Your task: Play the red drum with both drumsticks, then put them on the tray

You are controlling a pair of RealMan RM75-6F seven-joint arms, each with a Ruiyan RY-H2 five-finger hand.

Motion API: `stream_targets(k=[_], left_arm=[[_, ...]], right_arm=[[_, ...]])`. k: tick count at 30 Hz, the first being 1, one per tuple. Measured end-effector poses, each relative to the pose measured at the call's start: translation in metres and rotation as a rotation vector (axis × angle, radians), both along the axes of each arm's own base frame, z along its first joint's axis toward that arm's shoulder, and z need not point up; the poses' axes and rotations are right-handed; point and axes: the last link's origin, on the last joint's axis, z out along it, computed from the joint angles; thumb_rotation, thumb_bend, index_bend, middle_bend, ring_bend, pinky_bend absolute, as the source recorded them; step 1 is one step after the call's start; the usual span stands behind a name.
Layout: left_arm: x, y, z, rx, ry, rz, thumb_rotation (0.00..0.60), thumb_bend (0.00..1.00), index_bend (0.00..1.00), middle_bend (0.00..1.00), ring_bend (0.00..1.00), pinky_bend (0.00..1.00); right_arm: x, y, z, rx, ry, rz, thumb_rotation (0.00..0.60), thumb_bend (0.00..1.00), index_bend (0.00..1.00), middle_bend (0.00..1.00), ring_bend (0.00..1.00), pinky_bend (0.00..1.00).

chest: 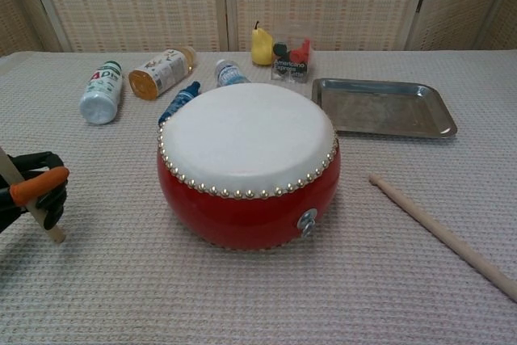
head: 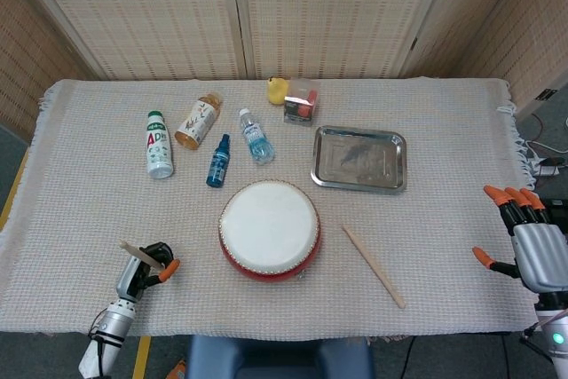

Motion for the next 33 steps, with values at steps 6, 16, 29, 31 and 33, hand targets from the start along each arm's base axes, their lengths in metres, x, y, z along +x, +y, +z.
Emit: stream_targets(k=[6,16,29,31,33], left_arm=[[-0.003,0.000,-0.008,-0.003,0.022,0.004,0.518,0.30,0.68,0.79,0.69,0.70],[-0.006,-0.001,-0.018,-0.008,0.053,0.008,0.531,0.30,0.74,0.86,0.75,0.79],[-0.009,0.001,-0.026,0.014,0.100,0.030,0.600,0.34,0.90,1.00,0.93,1.00],[-0.009,0.002,-0.026,0.020,0.106,0.035,0.600,0.35,0.92,1.00,0.96,1.00],[-0.009,0.003,-0.026,0.029,0.109,0.041,0.600,0.37,0.95,1.00,0.99,1.00]], right_arm=[[0.000,0.000,0.000,-0.002,-0.002,-0.002,0.600,0.11,0.11,0.14,0.01,0.07],[0.000,0.000,0.000,-0.003,-0.007,0.000,0.600,0.11,0.11,0.14,0.01,0.07],[0.002,-0.001,0.000,-0.007,-0.006,0.006,0.600,0.11,0.11,0.14,0.01,0.07],[0.003,-0.001,0.000,-0.008,-0.005,0.009,0.600,0.11,0.11,0.14,0.01,0.07],[0.003,-0.001,0.000,-0.010,-0.006,0.011,0.600,0.11,0.11,0.14,0.01,0.08]])
